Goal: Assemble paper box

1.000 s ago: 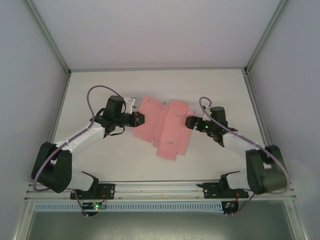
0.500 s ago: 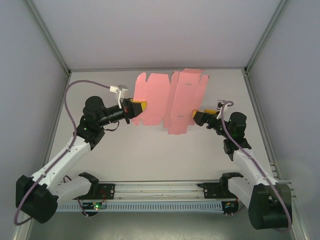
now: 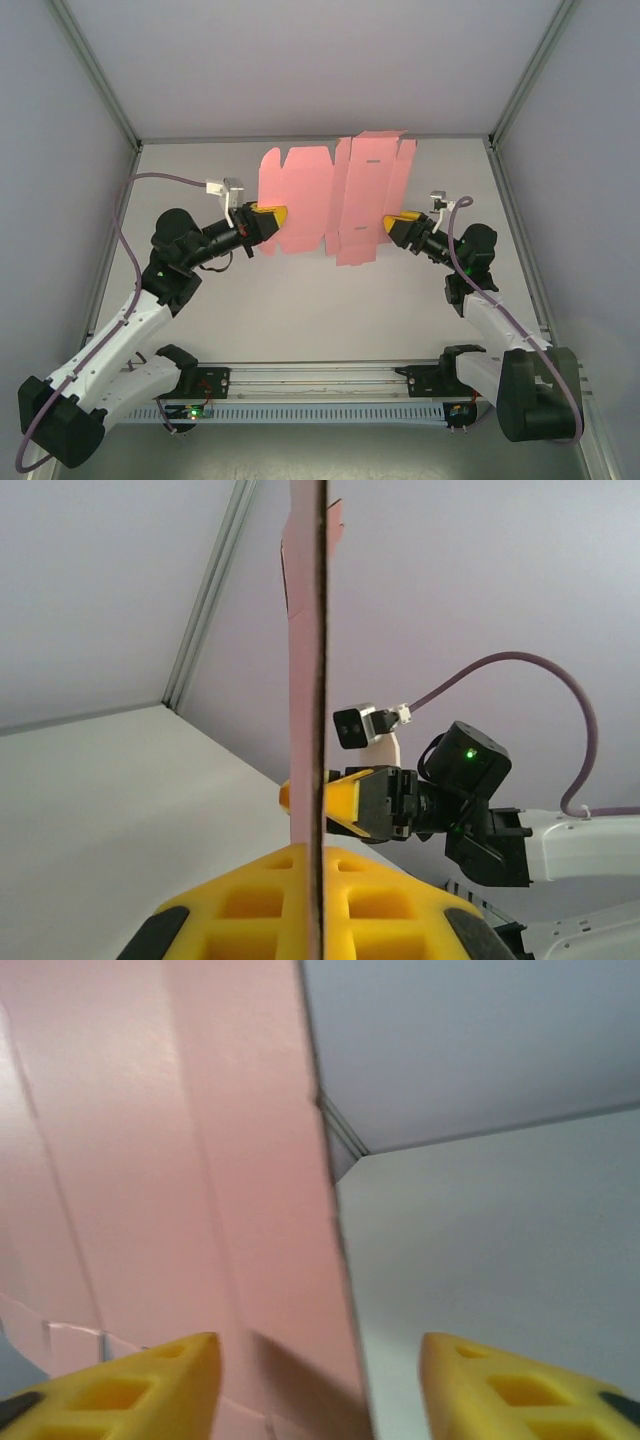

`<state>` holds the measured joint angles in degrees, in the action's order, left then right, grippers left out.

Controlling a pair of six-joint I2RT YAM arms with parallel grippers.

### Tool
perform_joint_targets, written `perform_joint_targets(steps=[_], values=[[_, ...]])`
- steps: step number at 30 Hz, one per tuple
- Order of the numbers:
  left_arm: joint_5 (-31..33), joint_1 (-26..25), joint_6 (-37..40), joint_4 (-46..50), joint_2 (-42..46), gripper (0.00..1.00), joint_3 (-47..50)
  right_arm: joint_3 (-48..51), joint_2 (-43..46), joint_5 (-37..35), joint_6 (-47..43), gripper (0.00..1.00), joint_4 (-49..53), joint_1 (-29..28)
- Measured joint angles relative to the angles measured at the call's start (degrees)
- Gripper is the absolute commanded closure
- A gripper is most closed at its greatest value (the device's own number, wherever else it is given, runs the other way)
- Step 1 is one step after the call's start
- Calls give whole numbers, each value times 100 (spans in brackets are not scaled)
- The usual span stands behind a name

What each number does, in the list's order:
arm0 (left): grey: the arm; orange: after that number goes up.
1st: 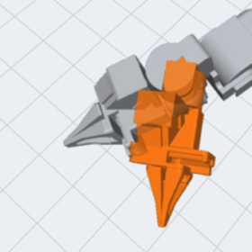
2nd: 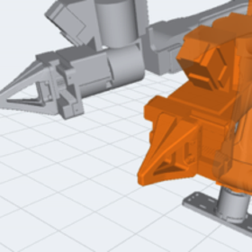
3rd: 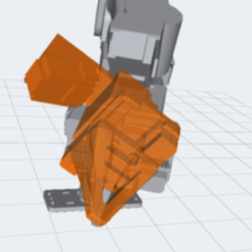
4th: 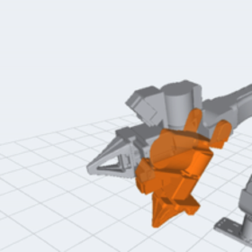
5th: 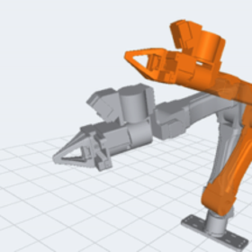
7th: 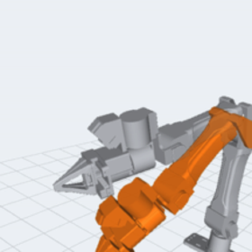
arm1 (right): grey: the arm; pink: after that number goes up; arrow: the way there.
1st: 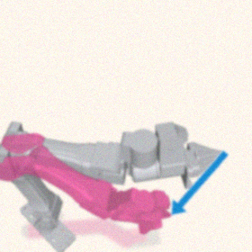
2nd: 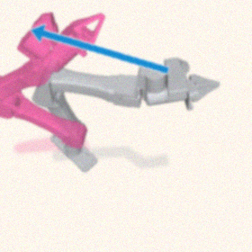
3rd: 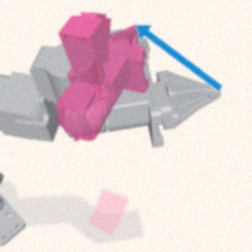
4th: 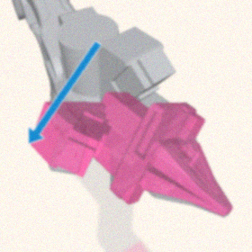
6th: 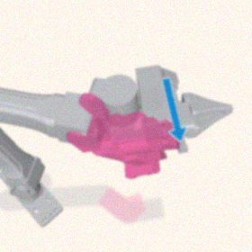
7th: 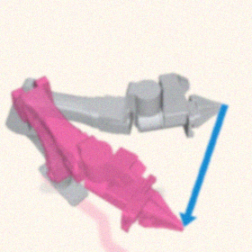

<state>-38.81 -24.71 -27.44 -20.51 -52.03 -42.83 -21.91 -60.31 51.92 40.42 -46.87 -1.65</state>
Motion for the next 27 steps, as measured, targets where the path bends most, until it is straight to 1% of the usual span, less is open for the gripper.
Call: perform_joint_targets(steps=[2,4,7,10,11,12,13,14,15,16,17,18,22,27], values=[[118,2,0,-7,4,100,0,-26,55,-2,13,87,-15,0],[284,2,-2,0,7,100,2,-39,140,-11,0,99,-15,-7],[520,0,-2,39,2,100,11,-61,315,-17,-144,100,15,-61],[761,0,-2,55,2,100,52,-175,511,-85,-422,100,374,-142],[863,2,0,61,2,96,90,-232,566,-111,-557,100,520,-188],[977,2,0,92,2,81,122,-280,619,-142,-706,100,671,-243],[1132,2,9,173,2,69,162,-317,675,-170,-857,100,822,-304],[1266,0,13,308,2,60,188,-350,730,-225,-1003,100,964,-369],[1410,0,13,494,2,41,208,-389,791,-286,-1158,100,1119,-437],[1604,-4,15,745,2,18,225,-444,852,-350,-1344,100,1322,-509],[1805,-4,22,981,2,4,243,-527,914,-459,-1552,100,1578,-588],[2020,-4,24,1246,2,0,256,-634,968,-592,-1779,100,1878,-682],[2940,-4,79,2400,164,0,275,-1211,1093,-1346,-2750,100,3211,-1139],[4262,-4,203,3707,852,0,229,-2142,920,-2391,-3748,100,5099,-1624]])
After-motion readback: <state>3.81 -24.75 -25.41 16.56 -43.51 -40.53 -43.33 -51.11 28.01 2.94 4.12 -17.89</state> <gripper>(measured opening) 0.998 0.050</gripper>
